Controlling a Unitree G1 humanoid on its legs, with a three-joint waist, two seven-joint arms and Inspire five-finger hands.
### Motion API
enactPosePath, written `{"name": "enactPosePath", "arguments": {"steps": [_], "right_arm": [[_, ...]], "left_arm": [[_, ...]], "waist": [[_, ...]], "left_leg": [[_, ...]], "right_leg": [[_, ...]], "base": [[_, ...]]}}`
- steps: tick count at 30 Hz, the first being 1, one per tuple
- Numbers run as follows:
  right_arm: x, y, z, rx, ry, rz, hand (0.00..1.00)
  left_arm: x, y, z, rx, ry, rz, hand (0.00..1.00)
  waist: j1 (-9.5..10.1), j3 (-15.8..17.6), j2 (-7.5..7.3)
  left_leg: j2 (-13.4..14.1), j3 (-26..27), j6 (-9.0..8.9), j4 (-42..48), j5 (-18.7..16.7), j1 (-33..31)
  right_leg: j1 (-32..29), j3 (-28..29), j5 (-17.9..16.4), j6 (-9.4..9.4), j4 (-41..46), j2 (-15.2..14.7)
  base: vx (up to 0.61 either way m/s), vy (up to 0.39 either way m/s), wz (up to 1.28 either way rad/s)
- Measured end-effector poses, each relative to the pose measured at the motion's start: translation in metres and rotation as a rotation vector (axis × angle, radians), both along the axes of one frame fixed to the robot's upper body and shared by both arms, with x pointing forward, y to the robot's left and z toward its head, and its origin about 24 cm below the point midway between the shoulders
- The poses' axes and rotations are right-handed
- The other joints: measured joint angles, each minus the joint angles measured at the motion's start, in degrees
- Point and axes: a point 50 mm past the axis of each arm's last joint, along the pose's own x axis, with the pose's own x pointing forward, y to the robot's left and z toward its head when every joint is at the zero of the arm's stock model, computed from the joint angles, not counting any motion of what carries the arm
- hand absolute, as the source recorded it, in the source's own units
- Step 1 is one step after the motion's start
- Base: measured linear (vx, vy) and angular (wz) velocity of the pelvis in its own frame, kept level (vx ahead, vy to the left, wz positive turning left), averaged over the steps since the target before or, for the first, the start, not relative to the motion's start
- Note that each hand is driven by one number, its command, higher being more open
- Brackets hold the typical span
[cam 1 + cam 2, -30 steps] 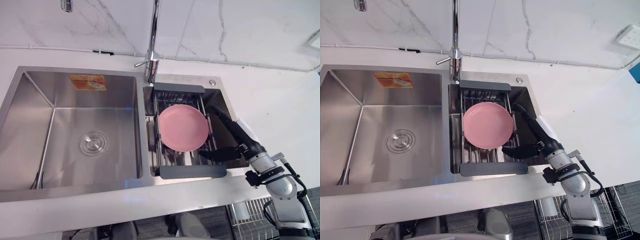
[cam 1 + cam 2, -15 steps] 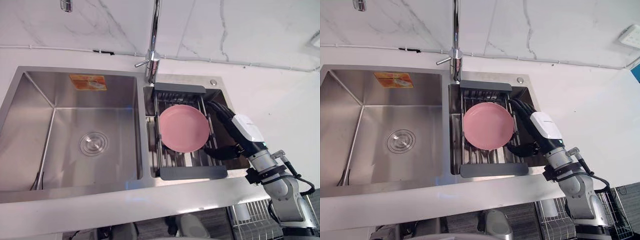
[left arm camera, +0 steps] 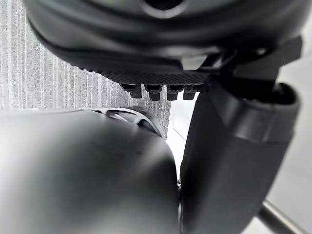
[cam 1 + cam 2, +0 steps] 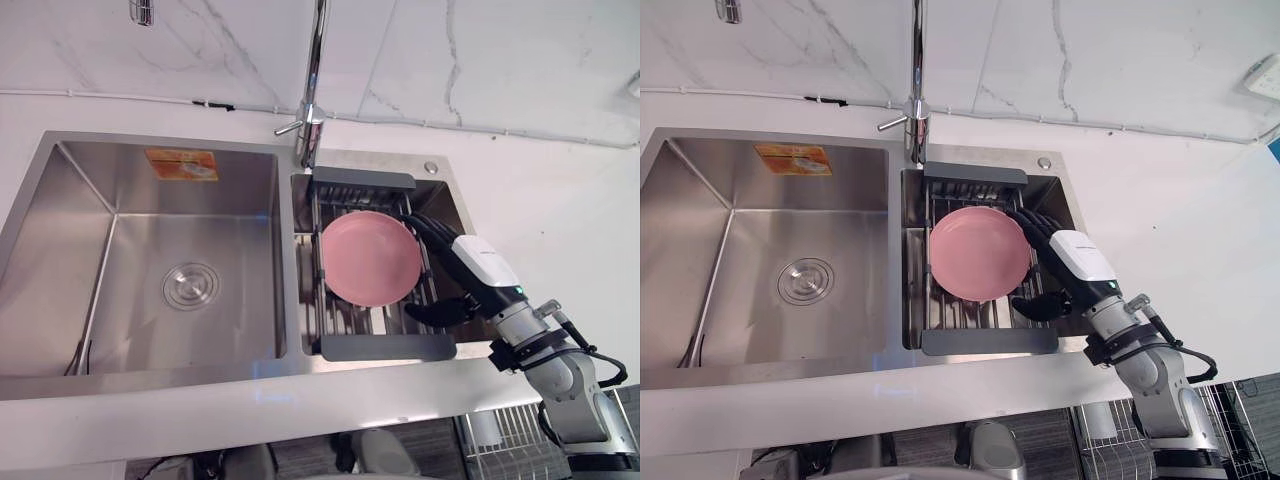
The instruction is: Walk over to the sink, pick up the cup, carry it to the dishwasher, place the cup inside the dishwasher, then close the dishwasher door
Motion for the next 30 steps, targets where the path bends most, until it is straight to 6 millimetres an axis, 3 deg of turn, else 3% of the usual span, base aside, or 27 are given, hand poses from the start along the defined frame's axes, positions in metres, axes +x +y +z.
{"name": "enactPosePath", "arguments": {"steps": [17, 30], "right_arm": [[-0.004, 0.002, 0.001, -0.042, -0.007, 0.053, 1.0], [0.005, 0.013, -0.007, -0.201, -0.084, 0.055, 1.0]], "left_arm": [[0.001, 0.002, 0.001, 0.006, -0.002, 0.0, 1.0], [0.002, -0.005, 0.0, -0.007, -0.011, -0.013, 1.0]], "waist": [[-0.04, 0.1, 0.17], [0.22, 1.1, 1.86]], "left_leg": [[0.9, 1.5, -0.15, 1.6, -1.1, -0.2], [-0.3, 0.3, -0.01, -0.7, 0.5, 0.1]], "right_leg": [[-1.0, 1.5, -0.1, -0.08, 0.8, 0.5], [-0.9, 0.3, -0.1, -0.07, 0.5, -0.3]], "base": [[-0.02, -0.019, -0.05], [-0.01, -0.026, 0.05]]}}
